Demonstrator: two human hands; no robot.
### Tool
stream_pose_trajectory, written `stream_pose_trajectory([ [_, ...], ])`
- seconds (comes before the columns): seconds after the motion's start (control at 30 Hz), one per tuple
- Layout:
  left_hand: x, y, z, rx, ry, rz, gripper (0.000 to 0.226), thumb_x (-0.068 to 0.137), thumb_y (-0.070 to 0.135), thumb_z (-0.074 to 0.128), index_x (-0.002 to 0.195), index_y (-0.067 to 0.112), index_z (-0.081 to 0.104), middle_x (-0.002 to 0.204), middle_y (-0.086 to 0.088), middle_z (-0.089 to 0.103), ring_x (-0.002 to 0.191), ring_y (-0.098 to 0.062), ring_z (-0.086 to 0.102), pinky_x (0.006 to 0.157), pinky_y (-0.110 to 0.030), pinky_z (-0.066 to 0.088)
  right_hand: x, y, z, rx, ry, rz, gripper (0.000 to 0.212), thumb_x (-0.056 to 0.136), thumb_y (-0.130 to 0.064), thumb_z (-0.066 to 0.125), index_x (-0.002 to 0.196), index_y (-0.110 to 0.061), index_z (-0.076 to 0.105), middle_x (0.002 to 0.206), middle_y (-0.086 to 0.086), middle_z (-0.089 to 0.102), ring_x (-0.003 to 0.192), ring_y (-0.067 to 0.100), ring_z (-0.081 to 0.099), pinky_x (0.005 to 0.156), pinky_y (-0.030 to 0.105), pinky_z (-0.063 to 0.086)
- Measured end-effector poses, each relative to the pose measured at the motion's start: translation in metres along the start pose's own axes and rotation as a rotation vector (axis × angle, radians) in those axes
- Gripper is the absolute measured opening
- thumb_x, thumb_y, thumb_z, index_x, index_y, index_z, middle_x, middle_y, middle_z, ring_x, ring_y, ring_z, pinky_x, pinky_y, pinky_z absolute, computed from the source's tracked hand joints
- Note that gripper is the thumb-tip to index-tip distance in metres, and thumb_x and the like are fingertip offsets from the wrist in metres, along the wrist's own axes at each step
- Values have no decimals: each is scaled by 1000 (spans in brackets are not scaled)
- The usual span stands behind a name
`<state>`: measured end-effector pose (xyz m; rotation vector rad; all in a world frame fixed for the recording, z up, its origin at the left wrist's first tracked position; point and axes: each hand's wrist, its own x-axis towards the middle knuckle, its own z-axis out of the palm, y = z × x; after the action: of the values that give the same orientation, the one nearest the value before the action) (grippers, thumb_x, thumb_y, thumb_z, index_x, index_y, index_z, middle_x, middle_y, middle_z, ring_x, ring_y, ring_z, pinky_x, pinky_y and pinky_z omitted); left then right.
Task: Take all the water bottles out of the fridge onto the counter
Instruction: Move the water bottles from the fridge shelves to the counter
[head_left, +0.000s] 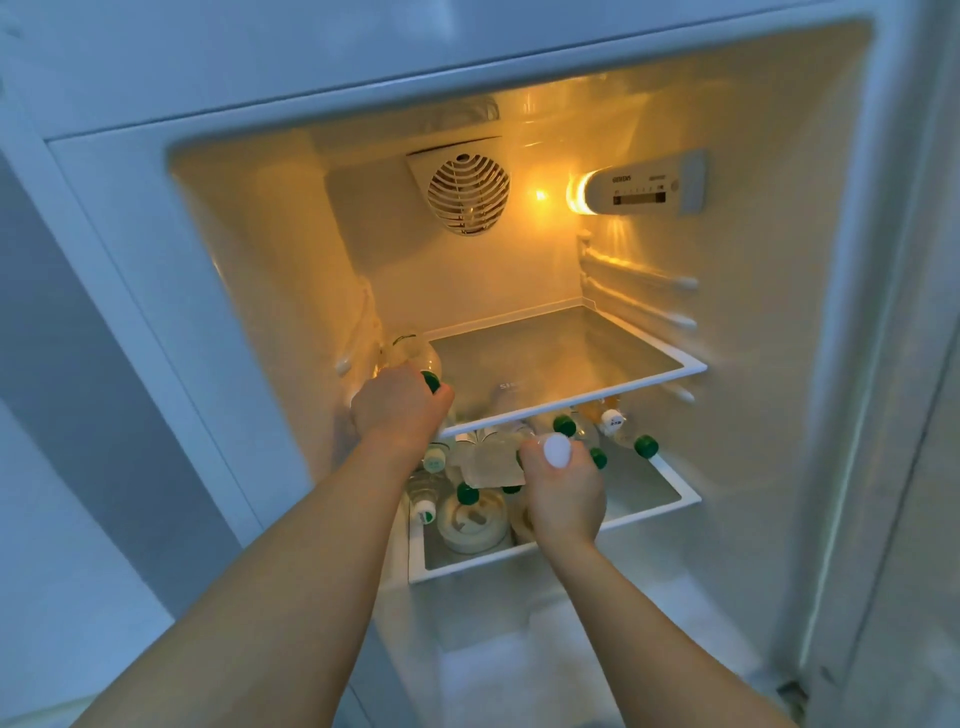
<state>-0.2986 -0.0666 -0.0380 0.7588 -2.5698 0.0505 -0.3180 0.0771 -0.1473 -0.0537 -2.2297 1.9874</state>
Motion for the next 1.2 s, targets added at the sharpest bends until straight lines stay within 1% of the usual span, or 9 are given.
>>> stream_pose_trajectory([
  [0.2,-6,5,-30,-25,78,30,36,89,49,47,85,13,53,68,0,46,70,-26,50,56,-29,36,5,-41,-37,-181,-80,-187,33,75,-51,55,77,-18,57,76,0,60,72,21,54,56,29,35],
  [0.3,-5,8,-47,-109,123,34,34,89,48,48,89,15,48,78,-3,49,75,-28,49,62,-31,37,8,-62,-54,-403,-131,-249,32,79,-49,55,82,-17,53,79,0,56,74,22,51,52,27,28],
  [0.47,2,13,-72,-201,202,89,34,88,49,48,89,15,46,84,-5,48,75,-26,47,64,-32,37,2,-83,-79,-500,-144,-288,33,71,-49,58,69,-16,53,67,1,54,68,22,53,58,31,40],
  [0.6,16,16,-87,-254,269,74,40,90,52,47,97,13,52,91,-5,47,78,-25,52,66,-32,44,-2,-123,-97,-425,-108,-329,29,71,-39,63,66,-12,57,65,3,54,63,18,51,55,29,38],
  [0.77,37,20,-97,-431,319,24,39,87,51,51,105,16,59,99,-2,54,84,-24,57,68,-29,46,15,-176,-92,-224,31,-460,32,68,-43,59,62,-14,46,61,-1,47,59,19,43,52,29,30],
  [0.87,43,24,-98,-589,276,-38,32,88,48,53,103,20,53,93,0,58,79,-23,55,65,-29,42,32,-200,-78,-70,43,-499,24,74,-40,64,73,-18,58,72,-6,57,70,17,51,59,30,39],
  [1.0,51,25,-92,-871,197,-172,37,91,38,58,113,18,37,102,-3,54,80,-23,55,60,-28,41,55,-212,-46,100,25,-498,18,64,-40,65,62,-26,53,81,7,63,72,21,58,63,27,43],
  [1.13,63,22,-81,-1074,210,-265,42,90,30,59,128,16,47,126,-5,56,101,-21,56,76,-28,40,77,-202,-23,127,25,-456,16,66,-36,68,67,-25,56,85,7,64,73,18,61,63,23,40],
  [1.2,68,24,-75,-1080,203,-287,43,91,32,59,129,15,50,127,-4,58,98,-16,52,79,-28,37,89,-195,-15,101,32,-451,24,62,-45,61,69,-23,57,83,9,66,73,20,61,62,23,41],
])
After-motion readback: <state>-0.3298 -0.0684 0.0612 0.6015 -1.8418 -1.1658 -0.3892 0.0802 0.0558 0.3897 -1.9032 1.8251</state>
